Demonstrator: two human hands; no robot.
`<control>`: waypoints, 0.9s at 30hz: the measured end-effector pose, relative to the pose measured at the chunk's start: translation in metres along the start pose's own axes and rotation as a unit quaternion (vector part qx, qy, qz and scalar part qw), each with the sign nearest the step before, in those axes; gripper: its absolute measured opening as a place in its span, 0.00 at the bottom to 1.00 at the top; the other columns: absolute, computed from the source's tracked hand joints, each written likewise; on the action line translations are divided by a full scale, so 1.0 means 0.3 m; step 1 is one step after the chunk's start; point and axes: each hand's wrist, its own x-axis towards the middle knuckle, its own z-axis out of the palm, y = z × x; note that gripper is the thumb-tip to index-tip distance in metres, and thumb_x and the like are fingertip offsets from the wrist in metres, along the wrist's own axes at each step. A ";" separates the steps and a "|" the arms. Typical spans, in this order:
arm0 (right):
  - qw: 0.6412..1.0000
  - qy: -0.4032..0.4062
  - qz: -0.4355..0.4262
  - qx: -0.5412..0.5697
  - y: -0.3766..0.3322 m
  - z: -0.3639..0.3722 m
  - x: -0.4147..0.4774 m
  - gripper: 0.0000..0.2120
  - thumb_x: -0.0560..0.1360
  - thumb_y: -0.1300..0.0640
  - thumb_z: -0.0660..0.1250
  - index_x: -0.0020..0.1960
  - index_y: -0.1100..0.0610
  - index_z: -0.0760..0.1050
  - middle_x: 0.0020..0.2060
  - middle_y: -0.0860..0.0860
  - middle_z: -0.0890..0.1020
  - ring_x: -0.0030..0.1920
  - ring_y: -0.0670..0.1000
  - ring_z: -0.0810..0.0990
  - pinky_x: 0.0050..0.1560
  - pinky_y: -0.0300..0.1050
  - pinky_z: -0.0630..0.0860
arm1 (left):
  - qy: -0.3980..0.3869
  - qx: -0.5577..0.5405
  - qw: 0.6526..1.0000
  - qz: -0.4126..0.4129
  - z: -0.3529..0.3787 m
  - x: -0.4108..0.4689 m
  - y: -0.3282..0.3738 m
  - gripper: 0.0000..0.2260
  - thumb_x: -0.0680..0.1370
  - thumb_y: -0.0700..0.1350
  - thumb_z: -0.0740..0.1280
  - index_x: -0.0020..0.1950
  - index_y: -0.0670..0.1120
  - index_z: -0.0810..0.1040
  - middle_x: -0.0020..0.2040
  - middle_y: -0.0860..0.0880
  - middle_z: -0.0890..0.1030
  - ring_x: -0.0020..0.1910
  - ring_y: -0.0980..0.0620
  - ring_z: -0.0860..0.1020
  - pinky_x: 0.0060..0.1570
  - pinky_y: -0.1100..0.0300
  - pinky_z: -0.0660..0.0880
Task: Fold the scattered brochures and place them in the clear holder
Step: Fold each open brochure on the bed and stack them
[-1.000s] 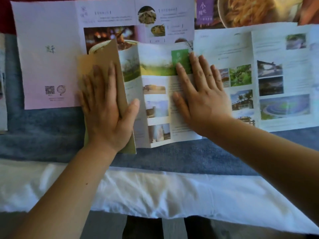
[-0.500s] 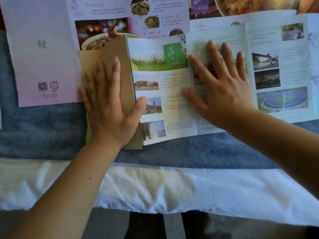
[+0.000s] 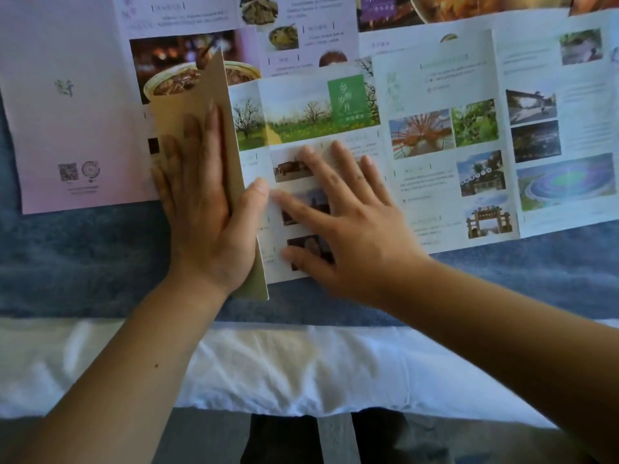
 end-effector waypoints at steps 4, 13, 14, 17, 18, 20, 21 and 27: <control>0.999 0.044 0.008 0.013 -0.036 0.047 0.007 0.29 0.81 0.35 0.59 0.80 0.41 0.64 0.83 0.56 0.54 0.83 0.63 0.49 0.81 0.62 0.48 | -0.007 -0.024 1.000 0.017 0.004 0.004 0.029 0.36 0.78 0.60 0.54 0.84 0.56 0.47 0.84 0.51 0.48 0.83 0.47 0.43 0.78 0.36 0.42; 0.994 0.030 0.097 -0.027 0.136 -0.045 0.003 0.33 0.84 0.38 0.51 0.85 0.49 0.50 0.84 0.54 0.46 0.83 0.57 0.42 0.82 0.57 0.41 | -0.001 0.010 1.000 0.016 0.042 0.017 0.051 0.36 0.77 0.62 0.57 0.83 0.61 0.46 0.84 0.49 0.48 0.83 0.46 0.43 0.78 0.38 0.38; 0.992 0.035 0.118 -0.039 0.187 -0.062 -0.006 0.33 0.83 0.36 0.51 0.85 0.47 0.50 0.84 0.54 0.45 0.83 0.57 0.42 0.82 0.58 0.41 | -0.002 0.011 1.000 0.016 0.043 0.018 0.050 0.35 0.77 0.62 0.56 0.82 0.61 0.46 0.84 0.50 0.48 0.83 0.46 0.43 0.78 0.38 0.37; 0.988 0.053 0.141 -0.030 0.336 -0.106 -0.025 0.32 0.84 0.35 0.51 0.84 0.45 0.52 0.84 0.54 0.47 0.84 0.57 0.43 0.82 0.57 0.41 | -0.009 0.022 1.000 0.020 0.047 0.021 0.048 0.35 0.77 0.62 0.56 0.82 0.61 0.46 0.84 0.50 0.48 0.83 0.46 0.43 0.78 0.37 0.38; 0.989 0.056 0.136 -0.029 0.367 -0.111 -0.028 0.32 0.84 0.35 0.50 0.84 0.45 0.52 0.84 0.54 0.48 0.84 0.56 0.43 0.82 0.55 0.40 | -0.012 0.028 0.999 0.023 0.051 0.022 0.050 0.36 0.77 0.62 0.57 0.82 0.61 0.45 0.84 0.49 0.48 0.83 0.45 0.43 0.78 0.36 0.38; 0.988 0.068 0.130 -0.037 0.386 -0.100 -0.026 0.31 0.85 0.36 0.49 0.84 0.45 0.51 0.84 0.54 0.48 0.84 0.57 0.44 0.83 0.55 0.40 | -0.018 0.040 0.999 0.028 0.065 0.022 0.062 0.36 0.77 0.62 0.57 0.82 0.61 0.45 0.84 0.48 0.47 0.83 0.45 0.43 0.78 0.36 0.38; 0.987 0.075 0.133 -0.044 0.381 -0.088 -0.025 0.30 0.85 0.37 0.49 0.85 0.45 0.50 0.84 0.54 0.49 0.84 0.58 0.44 0.83 0.56 0.41 | -0.019 0.042 0.998 0.030 0.077 0.021 0.075 0.36 0.77 0.63 0.57 0.82 0.61 0.45 0.84 0.47 0.47 0.83 0.44 0.42 0.78 0.35 0.38; 0.980 0.120 0.153 -0.037 0.281 -0.026 0.007 0.29 0.86 0.40 0.48 0.85 0.46 0.52 0.84 0.53 0.51 0.84 0.60 0.46 0.82 0.59 0.44 | -0.017 0.073 0.996 0.047 0.124 0.032 0.155 0.37 0.77 0.64 0.58 0.83 0.58 0.47 0.84 0.44 0.43 0.83 0.41 0.42 0.78 0.34 0.42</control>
